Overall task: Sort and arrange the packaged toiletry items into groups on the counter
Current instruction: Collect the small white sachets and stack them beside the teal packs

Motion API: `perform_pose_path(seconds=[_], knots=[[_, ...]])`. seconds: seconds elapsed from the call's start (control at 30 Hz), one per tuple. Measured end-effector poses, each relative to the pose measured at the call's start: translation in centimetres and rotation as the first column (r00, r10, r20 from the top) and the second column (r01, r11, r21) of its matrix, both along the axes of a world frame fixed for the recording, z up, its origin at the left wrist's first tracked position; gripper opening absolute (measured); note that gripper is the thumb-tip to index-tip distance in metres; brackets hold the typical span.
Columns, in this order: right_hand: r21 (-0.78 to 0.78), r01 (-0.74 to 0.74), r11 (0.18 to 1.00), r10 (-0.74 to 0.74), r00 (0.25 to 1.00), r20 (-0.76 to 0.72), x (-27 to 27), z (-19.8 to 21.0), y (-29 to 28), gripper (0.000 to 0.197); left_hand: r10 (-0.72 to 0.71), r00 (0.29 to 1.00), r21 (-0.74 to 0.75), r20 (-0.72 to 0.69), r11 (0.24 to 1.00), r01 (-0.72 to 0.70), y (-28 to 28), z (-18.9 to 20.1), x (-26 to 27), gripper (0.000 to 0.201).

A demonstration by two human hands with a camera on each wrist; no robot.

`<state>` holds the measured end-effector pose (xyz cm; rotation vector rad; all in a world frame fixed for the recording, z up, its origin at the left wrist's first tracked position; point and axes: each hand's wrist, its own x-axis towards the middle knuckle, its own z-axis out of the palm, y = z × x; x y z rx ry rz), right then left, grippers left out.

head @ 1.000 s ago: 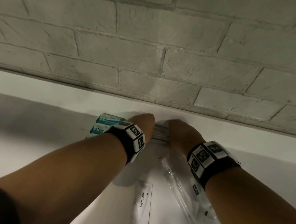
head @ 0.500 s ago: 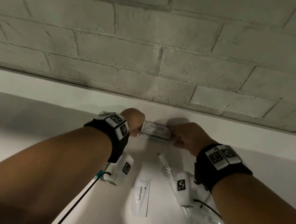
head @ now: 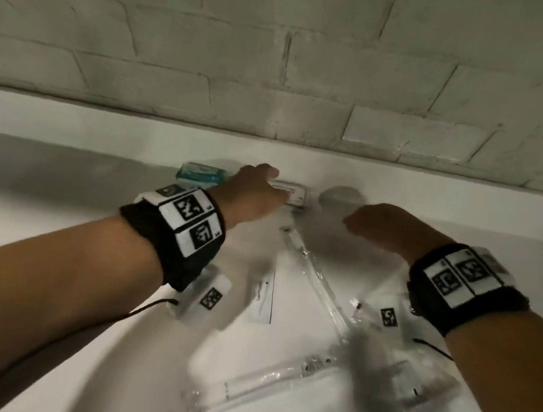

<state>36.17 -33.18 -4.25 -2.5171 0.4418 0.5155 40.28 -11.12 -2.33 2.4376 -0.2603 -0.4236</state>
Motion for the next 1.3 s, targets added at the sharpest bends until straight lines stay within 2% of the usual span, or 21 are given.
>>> perform_pose_path(seconds=[0.07,0.13,0.2,0.27,0.4,0.47,0.57,0.6,0.67,0.73,0.83,0.97,1.03,1.1,1.13,1.23,1.3], knots=[[-0.133,-0.103,0.986,0.095,0.993,-0.069,-2.8,0.2,-1.9,0.041,-0.223,0.975,0.084,0.006,0.971,0.222,0.5,0.5,-3.0,0.044],[-0.213,-0.24,0.947,0.216,0.968,-0.129,-6.1,-0.4,-3.1,0.045,-0.419,0.906,0.265,-0.06,0.868,0.419,1.1,0.0,-5.6,0.05],[-0.207,-0.254,0.945,0.226,0.962,-0.153,-9.3,-0.8,-2.6,0.049,-0.496,0.856,0.425,-0.15,0.749,0.508,2.1,-0.9,-8.1,0.058],[-0.214,-0.229,0.95,0.212,0.972,-0.103,-12.2,-1.0,-2.1,0.055,-0.519,0.833,0.486,-0.193,0.687,0.541,3.1,-2.0,-10.5,0.058],[-0.098,-0.222,0.97,0.221,0.975,-0.026,-17.1,-0.9,-1.4,0.047,-0.525,0.851,0.512,0.019,0.736,0.443,5.0,-3.8,-14.4,0.046],[-0.026,-0.184,0.983,0.185,0.981,0.061,-19.6,-0.4,-1.2,0.036,-0.517,0.854,0.547,0.058,0.732,0.406,5.4,-4.5,-16.1,0.036],[-0.133,-0.217,0.967,0.244,0.94,0.239,-22.4,0.1,-1.0,0.018,-0.485,0.872,0.582,0.063,0.728,0.363,5.5,-4.7,-17.9,0.028],[-0.134,-0.248,0.959,0.275,0.931,0.241,-23.4,0.3,-0.7,0.015,-0.468,0.882,0.579,0.049,0.733,0.357,5.5,-4.6,-18.5,0.029],[-0.124,-0.32,0.939,0.335,0.932,0.134,-24.5,0.4,-0.1,0.014,-0.44,0.897,0.565,0.029,0.748,0.349,5.4,-4.6,-19.0,0.033],[-0.229,-0.37,0.9,0.39,0.92,0.045,-24.9,-0.2,0.3,0.019,-0.387,0.922,0.544,0.02,0.778,0.315,5.2,-4.8,-19.2,0.043],[-0.337,-0.312,0.888,0.355,0.932,0.072,-24.9,-1.3,0.1,0.022,-0.317,0.948,0.526,-0.022,0.803,0.28,5.1,-4.8,-19.8,0.051],[-0.36,-0.213,0.908,0.253,0.965,0.066,-25.3,-0.5,-0.6,0.02,-0.311,0.946,0.542,-0.092,0.782,0.309,5.1,-4.3,-20.1,0.038],[-0.392,-0.203,0.897,0.216,0.976,-0.012,-26.3,0.3,-1.6,0.018,-0.313,0.95,0.524,0.006,0.81,0.264,5.0,-3.9,-20.1,0.025],[-0.392,-0.223,0.893,0.202,0.975,-0.097,-27.9,0.5,-2.4,0.027,-0.255,0.958,0.409,0.131,0.894,0.183,4.1,-3.4,-20.3,0.016],[-0.368,-0.226,0.902,0.204,0.974,-0.1,-28.6,0.2,-2.6,0.032,-0.229,0.959,0.345,0.168,0.925,0.16,3.3,-3.1,-20.6,0.017],[-0.333,-0.197,0.922,0.207,0.978,-0.006,-30.4,-1.4,-2.6,0.045,-0.297,0.946,0.232,0.131,0.937,0.262,-1.1,-2.5,-21.8,0.024],[-0.317,-0.153,0.936,0.173,0.984,0.037,-30.9,-2.2,-2.8,0.047,-0.423,0.904,0.235,0.068,0.887,0.397,-4.5,-2.7,-22.8,0.027]])
